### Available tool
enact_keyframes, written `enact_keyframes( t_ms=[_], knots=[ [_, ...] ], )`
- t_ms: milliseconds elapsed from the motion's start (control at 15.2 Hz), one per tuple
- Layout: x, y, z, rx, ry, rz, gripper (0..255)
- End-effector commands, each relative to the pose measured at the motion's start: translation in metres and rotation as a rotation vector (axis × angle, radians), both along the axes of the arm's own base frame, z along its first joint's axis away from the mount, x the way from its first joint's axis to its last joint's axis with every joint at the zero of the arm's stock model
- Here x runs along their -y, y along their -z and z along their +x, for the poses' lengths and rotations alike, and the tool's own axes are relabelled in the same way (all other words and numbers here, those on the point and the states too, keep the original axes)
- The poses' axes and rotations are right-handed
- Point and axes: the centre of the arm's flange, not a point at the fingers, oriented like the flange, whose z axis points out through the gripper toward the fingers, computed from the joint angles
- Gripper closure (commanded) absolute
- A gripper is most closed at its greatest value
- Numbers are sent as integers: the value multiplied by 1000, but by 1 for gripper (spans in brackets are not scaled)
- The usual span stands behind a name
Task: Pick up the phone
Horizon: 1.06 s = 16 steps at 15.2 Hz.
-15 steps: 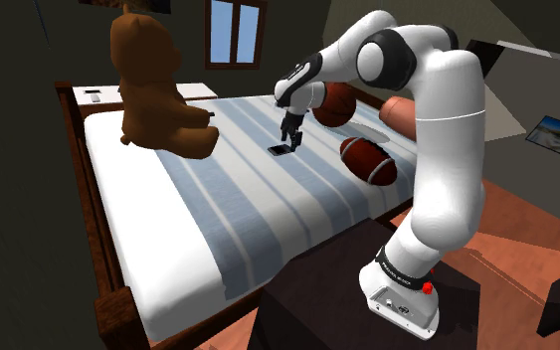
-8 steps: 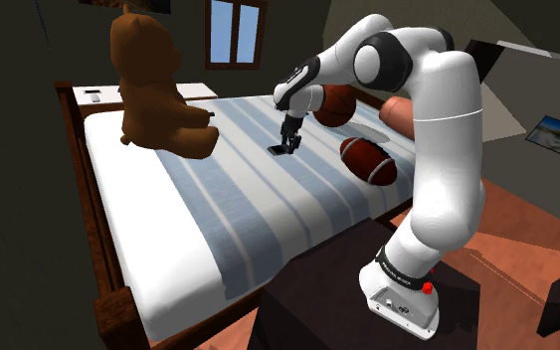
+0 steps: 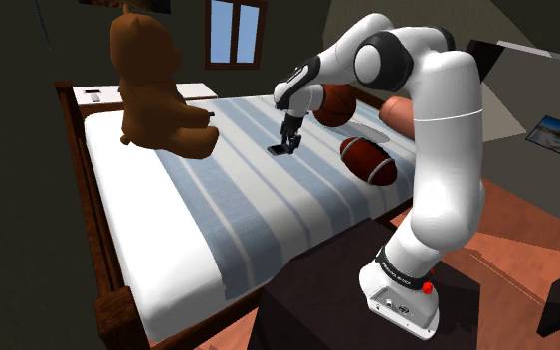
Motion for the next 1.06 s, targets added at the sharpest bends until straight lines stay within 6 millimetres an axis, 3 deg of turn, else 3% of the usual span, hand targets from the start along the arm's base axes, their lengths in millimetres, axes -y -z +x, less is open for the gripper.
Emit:
enact_keyframes(
  t_ms=[0,858,990],
  knots=[
    [0,-8,0,0,0,0,255],
    [0,-77,0,0,0,0,255],
    [0,-77,0,0,0,0,255]
  ],
)
